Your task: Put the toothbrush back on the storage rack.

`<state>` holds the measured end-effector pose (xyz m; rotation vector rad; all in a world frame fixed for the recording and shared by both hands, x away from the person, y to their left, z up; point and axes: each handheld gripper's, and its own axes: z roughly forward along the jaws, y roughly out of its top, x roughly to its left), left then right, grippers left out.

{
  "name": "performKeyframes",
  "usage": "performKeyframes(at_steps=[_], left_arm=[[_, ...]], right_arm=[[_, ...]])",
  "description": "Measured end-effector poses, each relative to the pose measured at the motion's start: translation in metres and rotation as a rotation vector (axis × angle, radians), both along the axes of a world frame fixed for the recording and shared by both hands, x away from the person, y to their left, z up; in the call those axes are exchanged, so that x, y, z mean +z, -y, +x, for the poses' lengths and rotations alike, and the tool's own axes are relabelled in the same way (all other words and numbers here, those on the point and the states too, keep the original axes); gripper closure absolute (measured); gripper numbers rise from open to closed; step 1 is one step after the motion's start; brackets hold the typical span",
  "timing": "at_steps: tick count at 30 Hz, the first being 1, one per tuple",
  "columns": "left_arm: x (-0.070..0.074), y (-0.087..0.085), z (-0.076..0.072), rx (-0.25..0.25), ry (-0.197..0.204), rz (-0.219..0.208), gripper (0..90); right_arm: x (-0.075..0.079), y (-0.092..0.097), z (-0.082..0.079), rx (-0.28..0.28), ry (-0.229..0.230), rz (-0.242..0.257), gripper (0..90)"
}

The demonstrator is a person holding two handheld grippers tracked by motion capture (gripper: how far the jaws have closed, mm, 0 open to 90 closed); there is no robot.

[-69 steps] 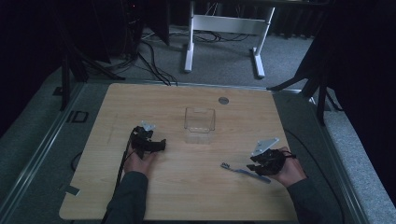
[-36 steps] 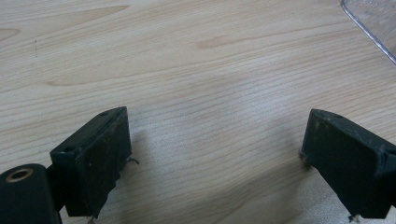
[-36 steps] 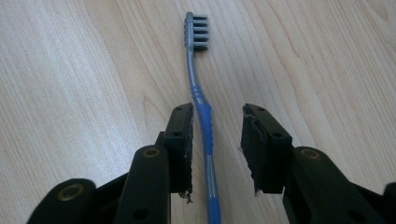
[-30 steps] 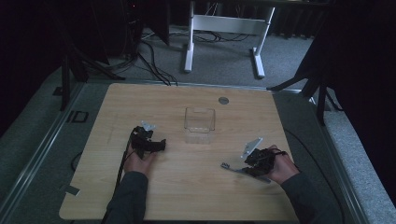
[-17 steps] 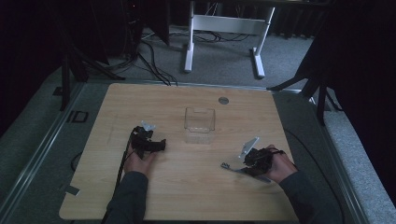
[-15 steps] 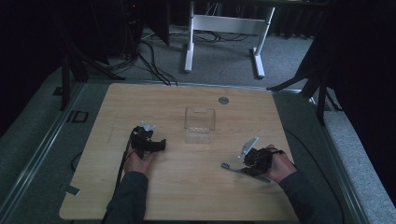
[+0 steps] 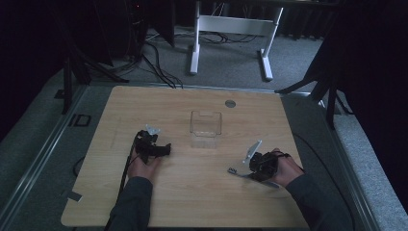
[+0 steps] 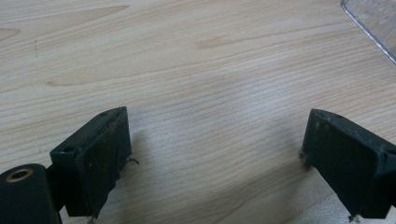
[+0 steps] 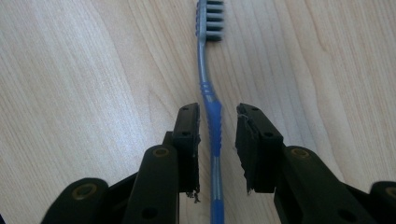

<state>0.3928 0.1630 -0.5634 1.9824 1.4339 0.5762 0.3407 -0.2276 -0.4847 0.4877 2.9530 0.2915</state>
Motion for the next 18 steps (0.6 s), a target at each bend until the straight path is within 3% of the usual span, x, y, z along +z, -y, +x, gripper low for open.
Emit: performKeyframes(at_steps=[18], left_arm=[[0.0, 0.0, 0.0, 0.0, 0.0, 0.0, 8.3]], right_arm=[[-0.01, -0.0041, 0.0038, 0.029, -0.058, -0.078, 70.4]])
